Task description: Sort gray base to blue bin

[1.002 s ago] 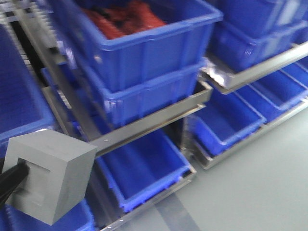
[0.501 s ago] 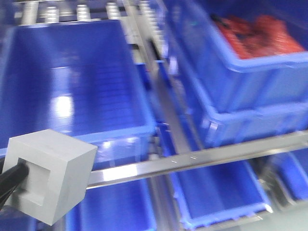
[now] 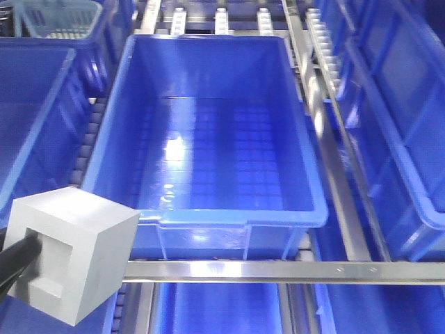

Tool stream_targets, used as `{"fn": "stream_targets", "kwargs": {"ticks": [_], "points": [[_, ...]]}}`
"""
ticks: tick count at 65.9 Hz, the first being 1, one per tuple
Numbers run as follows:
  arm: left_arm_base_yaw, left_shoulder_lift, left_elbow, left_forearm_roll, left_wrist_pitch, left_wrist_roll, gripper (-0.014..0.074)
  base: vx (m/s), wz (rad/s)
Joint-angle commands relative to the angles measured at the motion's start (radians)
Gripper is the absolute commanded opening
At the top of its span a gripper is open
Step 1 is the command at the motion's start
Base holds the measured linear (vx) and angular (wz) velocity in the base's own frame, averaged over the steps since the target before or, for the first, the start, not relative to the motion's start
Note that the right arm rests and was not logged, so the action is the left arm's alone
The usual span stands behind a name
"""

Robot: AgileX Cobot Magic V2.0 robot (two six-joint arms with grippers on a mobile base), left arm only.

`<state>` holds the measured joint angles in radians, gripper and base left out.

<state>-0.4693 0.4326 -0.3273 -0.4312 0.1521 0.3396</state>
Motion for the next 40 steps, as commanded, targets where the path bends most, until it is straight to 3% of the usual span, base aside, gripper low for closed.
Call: {"fn": "stream_targets", "kwargs": {"ticks": [1, 40], "points": [[-0.002, 0.002, -0.032, -0.018, -0.095, -0.003, -0.0006, 0.06, 0.23], [-0.002, 0.002, -0.032, -0.018, -0.095, -0.003, -0.0006, 0.05, 0.06]]}}
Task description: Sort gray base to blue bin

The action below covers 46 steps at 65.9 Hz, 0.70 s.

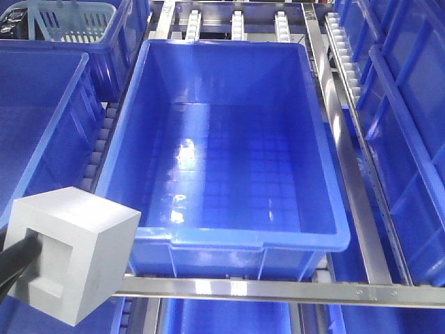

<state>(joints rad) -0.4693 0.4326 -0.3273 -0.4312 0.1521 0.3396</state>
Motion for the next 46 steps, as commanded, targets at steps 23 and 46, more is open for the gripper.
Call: {"fn": "stream_targets", "kwargs": {"ticks": [23, 46], "points": [[-0.002, 0.002, -0.032, -0.018, -0.095, -0.003, -0.0006, 0.09, 0.00], [-0.002, 0.002, -0.032, -0.018, -0.095, -0.003, -0.0006, 0.07, 0.00]]}}
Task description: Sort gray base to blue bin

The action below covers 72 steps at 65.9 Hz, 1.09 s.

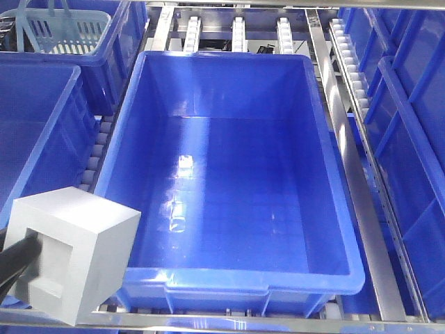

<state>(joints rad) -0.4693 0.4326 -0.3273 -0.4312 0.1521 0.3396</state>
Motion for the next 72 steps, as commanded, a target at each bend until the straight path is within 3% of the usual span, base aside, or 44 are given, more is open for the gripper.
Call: {"fn": "stream_targets", "kwargs": {"ticks": [1, 72], "points": [[-0.002, 0.002, -0.032, -0.018, -0.095, -0.003, -0.0006, 0.06, -0.02], [-0.002, 0.002, -0.032, -0.018, -0.115, -0.003, -0.0006, 0.01, 0.00]]}}
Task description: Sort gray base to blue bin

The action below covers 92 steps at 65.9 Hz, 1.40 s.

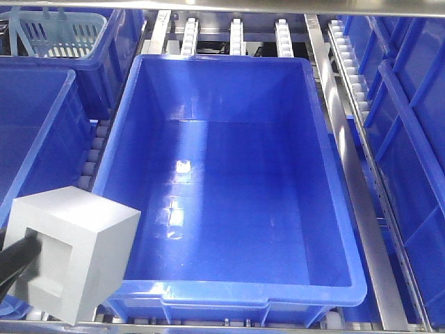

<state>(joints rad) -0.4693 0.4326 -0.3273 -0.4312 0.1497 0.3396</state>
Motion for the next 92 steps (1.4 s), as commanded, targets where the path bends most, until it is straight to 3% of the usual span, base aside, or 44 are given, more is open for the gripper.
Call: {"fn": "stream_targets", "kwargs": {"ticks": [1, 20, 27, 42, 46, 58, 83, 92], "points": [[-0.002, 0.002, -0.032, -0.018, -0.112, -0.003, -0.0006, 0.00, 0.00], [-0.002, 0.002, -0.032, -0.020, -0.110, -0.003, -0.0006, 0.00, 0.00], [-0.002, 0.002, -0.032, -0.074, -0.102, -0.057, -0.0006, 0.00, 0.00], [-0.002, 0.017, -0.036, -0.103, -0.282, -0.082, -0.0003, 0.00, 0.00], [-0.002, 0.035, -0.049, -0.103, -0.286, -0.082, -0.0001, 0.00, 0.00], [-0.003, 0.197, -0.171, -0.100, -0.199, -0.078, 0.0019, 0.00, 0.00], [-0.004, 0.622, -0.445, -0.100, -0.156, -0.078, 0.0090, 0.00, 0.00], [-0.045, 0.769, -0.566, -0.098, -0.115, -0.076, 0.0099, 0.00, 0.00]]}}
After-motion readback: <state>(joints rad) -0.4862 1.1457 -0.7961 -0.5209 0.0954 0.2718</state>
